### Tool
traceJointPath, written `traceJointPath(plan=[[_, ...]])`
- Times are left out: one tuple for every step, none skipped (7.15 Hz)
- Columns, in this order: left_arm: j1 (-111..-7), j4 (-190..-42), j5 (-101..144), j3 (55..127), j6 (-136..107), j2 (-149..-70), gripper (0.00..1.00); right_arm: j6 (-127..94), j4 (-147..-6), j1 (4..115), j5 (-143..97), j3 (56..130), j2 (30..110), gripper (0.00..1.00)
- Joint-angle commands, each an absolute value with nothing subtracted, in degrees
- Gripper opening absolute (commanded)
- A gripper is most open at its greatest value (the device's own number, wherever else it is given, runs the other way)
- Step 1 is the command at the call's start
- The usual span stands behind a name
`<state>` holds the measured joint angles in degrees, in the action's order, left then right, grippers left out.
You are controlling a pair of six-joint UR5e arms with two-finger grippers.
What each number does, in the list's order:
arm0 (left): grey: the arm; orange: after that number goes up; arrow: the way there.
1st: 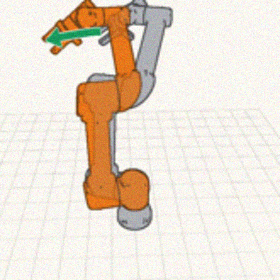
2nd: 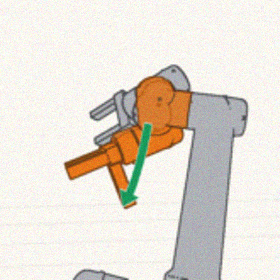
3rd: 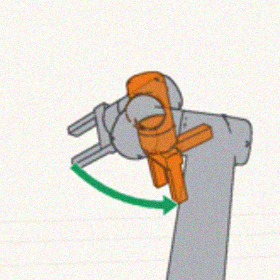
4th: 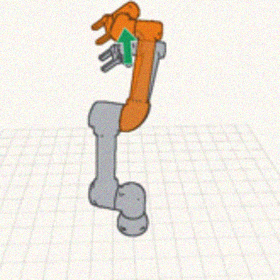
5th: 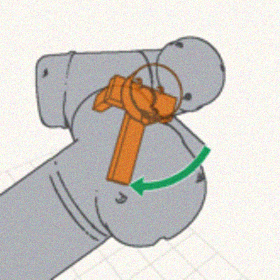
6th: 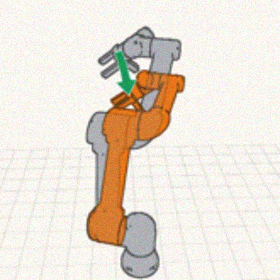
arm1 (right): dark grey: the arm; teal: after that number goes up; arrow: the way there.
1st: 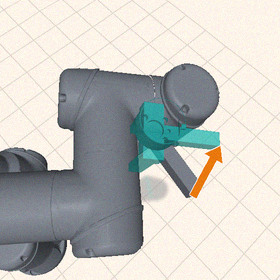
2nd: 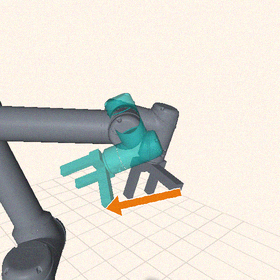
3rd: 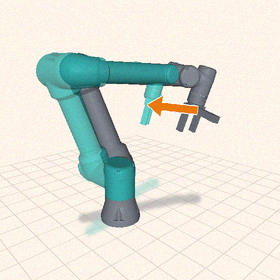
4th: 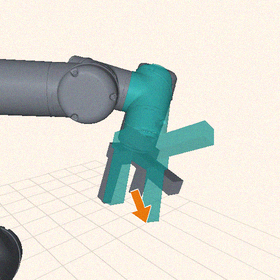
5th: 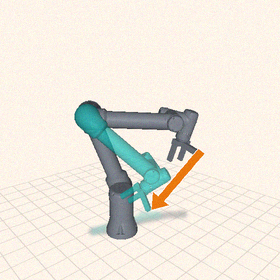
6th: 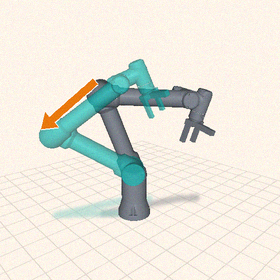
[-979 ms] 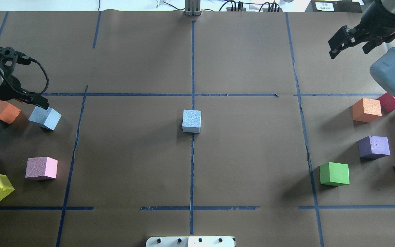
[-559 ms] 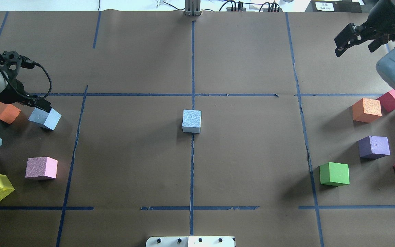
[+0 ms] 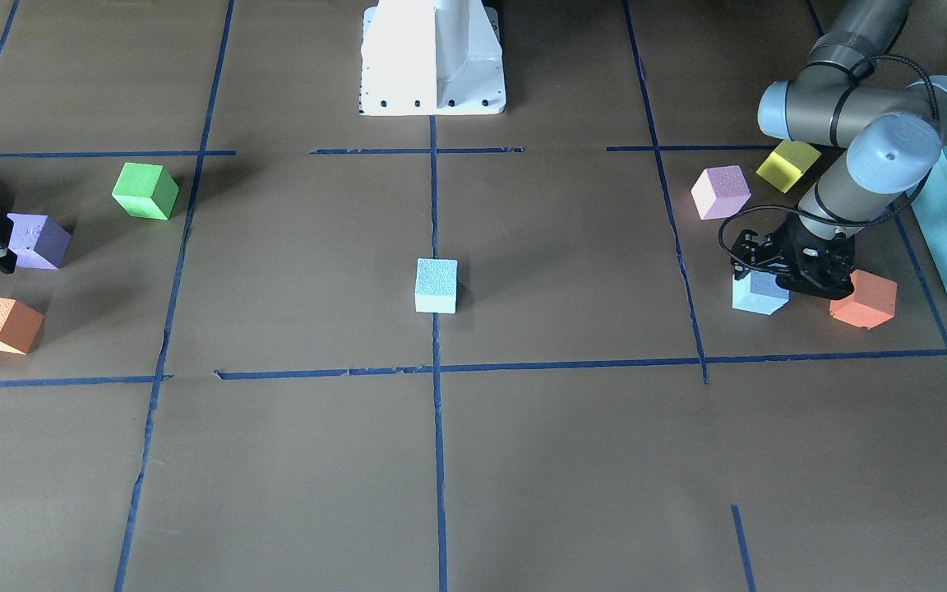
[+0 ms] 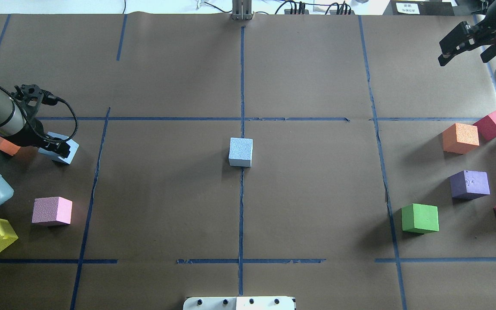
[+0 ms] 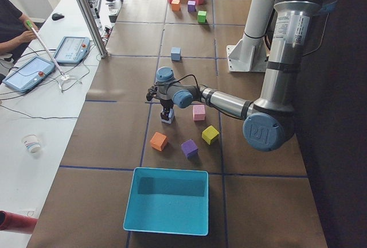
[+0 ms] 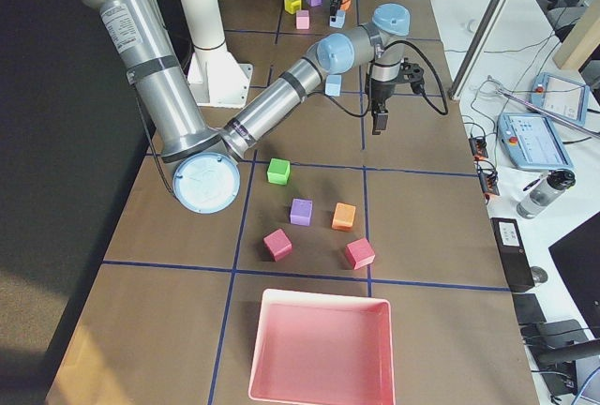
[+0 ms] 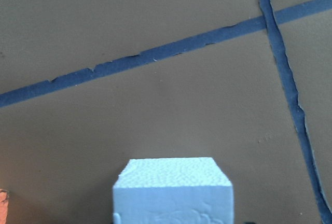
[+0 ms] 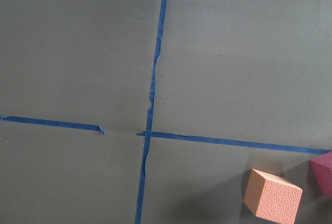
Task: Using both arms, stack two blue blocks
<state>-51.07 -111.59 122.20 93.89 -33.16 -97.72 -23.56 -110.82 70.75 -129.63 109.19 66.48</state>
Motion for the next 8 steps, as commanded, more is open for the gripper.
traceJointPath(plan=[[-52.02,-109.36,122.69,96.22,-33.22,-97.65,0.00,-23.21,-111.35,73.11,-130.33,109.95,66.97,1.00],[-53.08,-100.63,122.61,100.59,-33.14,-98.86,0.00,-19.11,-111.97,73.73,-130.60,111.17,69.15,1.00],[-53.26,-92.11,122.61,104.29,-33.22,-103.05,0.00,-15.24,-111.89,76.26,-132.17,111.09,72.13,1.00],[-53.17,-82.45,122.61,107.55,-33.48,-108.66,0.00,-6.07,-111.28,79.51,-133.75,110.75,77.55,1.00],[-53.00,-74.26,122.69,108.71,-34.10,-115.25,0.00,1.77,-111.27,82.41,-134.55,110.66,81.96,1.00],[-51.87,-70.35,122.78,108.37,-41.67,-121.66,0.00,4.37,-111.18,86.18,-135.17,110.83,85.92,1.00],[-48.38,-70.31,122.87,107.67,-47.58,-125.12,0.00,4.92,-111.18,86.66,-134.65,110.31,89.70,1.00],[-44.95,-70.49,122.70,106.45,-52.60,-128.64,0.00,4.75,-111.01,88.84,-134.82,109.43,90.17,1.00]])
